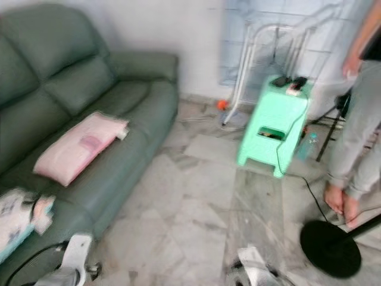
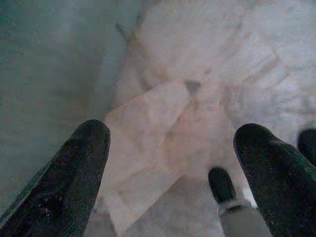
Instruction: Move the pillow to the sofa
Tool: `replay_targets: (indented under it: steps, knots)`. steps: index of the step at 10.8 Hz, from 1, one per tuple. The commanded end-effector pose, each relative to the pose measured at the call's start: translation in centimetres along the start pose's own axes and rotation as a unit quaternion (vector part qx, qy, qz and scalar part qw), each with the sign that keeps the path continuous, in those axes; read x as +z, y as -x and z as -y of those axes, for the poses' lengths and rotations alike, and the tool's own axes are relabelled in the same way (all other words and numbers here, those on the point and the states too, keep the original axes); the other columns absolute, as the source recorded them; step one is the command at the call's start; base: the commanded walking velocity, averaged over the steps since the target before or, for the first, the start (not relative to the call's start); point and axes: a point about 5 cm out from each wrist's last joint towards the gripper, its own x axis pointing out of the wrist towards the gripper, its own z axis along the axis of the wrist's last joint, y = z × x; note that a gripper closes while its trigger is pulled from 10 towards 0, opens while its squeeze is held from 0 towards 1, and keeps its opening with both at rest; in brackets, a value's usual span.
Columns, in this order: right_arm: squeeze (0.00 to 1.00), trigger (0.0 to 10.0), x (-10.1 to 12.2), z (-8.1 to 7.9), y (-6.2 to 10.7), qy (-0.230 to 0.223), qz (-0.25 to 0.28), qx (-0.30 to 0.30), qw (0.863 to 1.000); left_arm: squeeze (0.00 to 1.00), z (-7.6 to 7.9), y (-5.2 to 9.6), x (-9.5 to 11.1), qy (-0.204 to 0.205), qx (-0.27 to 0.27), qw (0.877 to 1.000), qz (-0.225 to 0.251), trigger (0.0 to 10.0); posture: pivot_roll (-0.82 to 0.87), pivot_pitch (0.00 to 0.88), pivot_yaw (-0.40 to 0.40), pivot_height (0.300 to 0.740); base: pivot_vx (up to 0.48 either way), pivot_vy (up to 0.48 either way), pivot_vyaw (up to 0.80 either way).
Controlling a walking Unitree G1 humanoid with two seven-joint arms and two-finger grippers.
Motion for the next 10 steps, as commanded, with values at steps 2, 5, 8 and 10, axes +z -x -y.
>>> replay_targets:
  steps: [2, 5, 8, 10]
  knots:
    - [0.0, 10.0, -0.3, 1.0, 0.2, 0.003, -0.004, -0.011, 1.0, 0.0, 0.7, -0.1, 1.1, -0.002, -0.011, 1.0, 0.015, 10.0, -0.21, 0.0, 0.021, 0.74, 0.382, 0.0, 0.0]
    - [0.0, 10.0, 1.7, 0.2, -0.3, 0.01, 0.003, -0.009, 1.0, 0.0, 0.7, -0.1, 1.1, -0.001, -0.012, 1.0, 0.014, 10.0, -0.21, 0.0, 0.021, 0.74, 0.381, 0.0, 0.0]
    - [0.0, 10.0, 2.7, -0.1, -0.4, 0.014, 0.007, -0.009, 1.0, 0.0, 0.7, -0.1, 1.0, -0.004, -0.013, 1.0, 0.013, 10.0, -0.21, 0.0, 0.018, 0.74, 0.384, 0.0, -0.64]
    - [0.0, 10.0, 2.7, 0.1, -0.4, 0.017, 0.007, -0.01, 1.0, 0.0, 0.7, -0.1, 1.0, -0.004, -0.013, 1.0, 0.013, 10.0, -0.21, 0.0, 0.018, 0.74, 0.382, 0.0, -0.59]
